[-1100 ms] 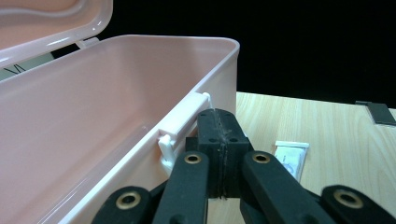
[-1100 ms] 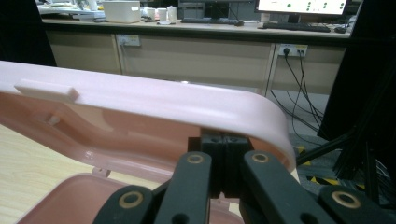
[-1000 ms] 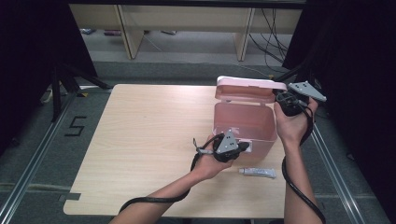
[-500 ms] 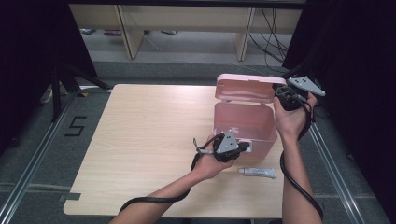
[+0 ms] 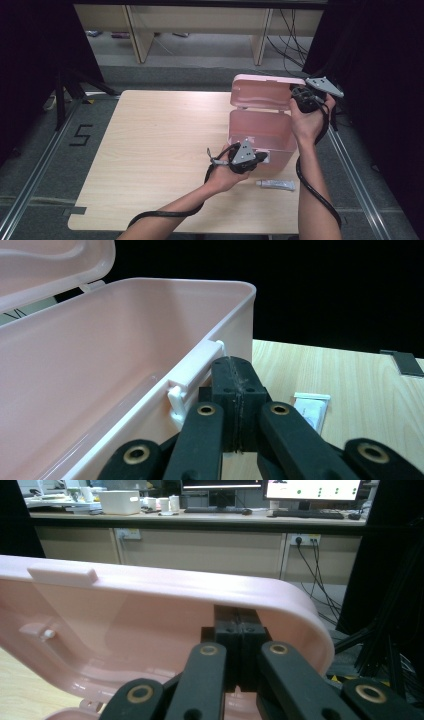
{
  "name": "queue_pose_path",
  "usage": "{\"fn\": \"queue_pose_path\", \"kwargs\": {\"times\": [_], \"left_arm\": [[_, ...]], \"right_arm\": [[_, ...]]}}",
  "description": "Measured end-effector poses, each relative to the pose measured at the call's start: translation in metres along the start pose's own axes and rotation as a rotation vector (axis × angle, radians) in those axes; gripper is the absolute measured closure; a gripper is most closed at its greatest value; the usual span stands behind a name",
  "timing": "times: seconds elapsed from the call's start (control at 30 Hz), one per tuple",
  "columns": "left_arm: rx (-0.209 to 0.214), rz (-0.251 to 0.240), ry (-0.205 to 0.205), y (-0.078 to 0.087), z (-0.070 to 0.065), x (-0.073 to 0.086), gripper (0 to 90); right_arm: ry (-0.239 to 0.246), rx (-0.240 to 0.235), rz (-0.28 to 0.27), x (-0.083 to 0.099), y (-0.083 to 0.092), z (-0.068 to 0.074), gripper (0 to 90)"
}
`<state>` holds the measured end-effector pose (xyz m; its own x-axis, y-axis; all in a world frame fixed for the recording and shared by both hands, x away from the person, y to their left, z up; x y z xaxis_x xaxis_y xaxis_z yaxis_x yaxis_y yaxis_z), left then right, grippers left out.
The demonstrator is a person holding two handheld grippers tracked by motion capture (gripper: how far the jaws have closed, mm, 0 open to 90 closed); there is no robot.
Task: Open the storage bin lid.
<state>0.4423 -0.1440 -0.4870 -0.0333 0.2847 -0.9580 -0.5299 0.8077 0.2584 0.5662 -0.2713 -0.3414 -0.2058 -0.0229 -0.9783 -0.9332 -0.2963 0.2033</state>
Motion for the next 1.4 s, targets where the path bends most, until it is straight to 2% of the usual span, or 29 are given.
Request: {"fn": "queue_pose_path", "kwargs": {"times": [0.1, 0.17, 0.27, 0.3, 0.33, 0.37, 0.53, 0.73, 0.8, 0.93, 1.03, 1.13, 1.2, 1.27, 1.3, 1.37, 1.4], "left_arm": [[0.0, -0.001, -0.001, 0.0, 0.0, 0.0, 89.3], [0.0, -0.001, 0.0, 0.0, 0.0, 0.0, 89.2], [0.0, 0.0, 0.002, 0.0, 0.0, 0.0, 89.2], [0.0, 0.0, 0.002, 0.0, 0.0, 0.0, 89.2], [0.0, -0.001, 0.003, 0.0, 0.0, 0.0, 89.2], [0.0, 0.0, 0.003, 0.0, 0.0, 0.0, 89.2], [0.001, 0.001, 0.003, 0.0, 0.0, 0.0, 89.2], [0.002, 0.0, 0.003, 0.0, 0.0, 0.0, 89.2], [0.001, 0.0, 0.004, 0.0, 0.0, 0.0, 89.3], [0.002, 0.001, 0.004, 0.0, 0.0, 0.0, 89.2], [0.002, 0.0, 0.005, 0.0, 0.0, 0.0, 89.2], [0.003, 0.001, 0.005, 0.0, 0.0, 0.0, 89.2], [0.004, 0.0, 0.005, -0.001, -0.001, 0.0, 89.2], [0.006, 0.0, 0.003, -0.001, -0.001, 0.0, 89.2], [0.006, 0.0, 0.004, -0.001, -0.001, 0.0, 89.2], [0.007, 0.002, 0.006, -0.001, -0.001, 0.0, 89.2], [0.009, 0.001, 0.0, -0.001, -0.001, 0.0, 89.2]], "right_arm": [[-0.019, 0.007, -0.005, -0.001, -0.003, 0.0, 90.0], [-0.01, 0.005, -0.002, -0.001, -0.005, -0.001, 90.0], [-0.023, 0.008, -0.005, -0.001, -0.007, -0.001, 90.0], [-0.039, 0.011, 0.0, -0.001, -0.007, -0.001, 90.0], [-0.013, 0.007, 0.0, -0.001, -0.008, -0.002, 90.0], [-0.013, 0.009, 0.001, -0.001, -0.009, -0.003, 90.0], [-0.028, 0.01, 0.003, -0.001, -0.012, -0.003, 90.0], [-0.017, 0.005, 0.016, 0.0, -0.016, -0.005, 90.0], [-0.035, 0.009, 0.01, 0.001, -0.017, -0.005, 90.0], [-0.027, 0.01, 0.02, 0.003, -0.02, -0.007, 90.0], [-0.048, 0.008, 0.028, 0.004, -0.021, -0.007, 90.0], [-0.048, 0.006, 0.03, 0.005, -0.021, -0.006, 90.0], [-0.022, 0.007, 0.03, 0.004, -0.02, -0.008, 90.0], [-0.039, 0.01, 0.027, 0.005, -0.019, -0.007, 90.0], [-0.029, 0.007, 0.024, 0.004, -0.02, -0.007, 90.0], [-0.038, 0.006, 0.032, 0.006, -0.018, -0.006, 90.0], [-0.012, 0.002, 0.032, 0.006, -0.018, -0.007, 90.0]]}}
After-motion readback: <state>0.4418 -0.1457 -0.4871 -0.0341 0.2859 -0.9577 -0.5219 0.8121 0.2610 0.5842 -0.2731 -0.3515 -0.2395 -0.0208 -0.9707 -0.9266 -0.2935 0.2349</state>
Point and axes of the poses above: each handheld gripper's, and its own axes: y roughly backward along the jaws, x roughly out of its underside, z roughly to its left, the point moved 8 cm from there along -y, roughly forward along the jaws, and after that the axes turned 8 degrees about -x, right-handed, at the moved point
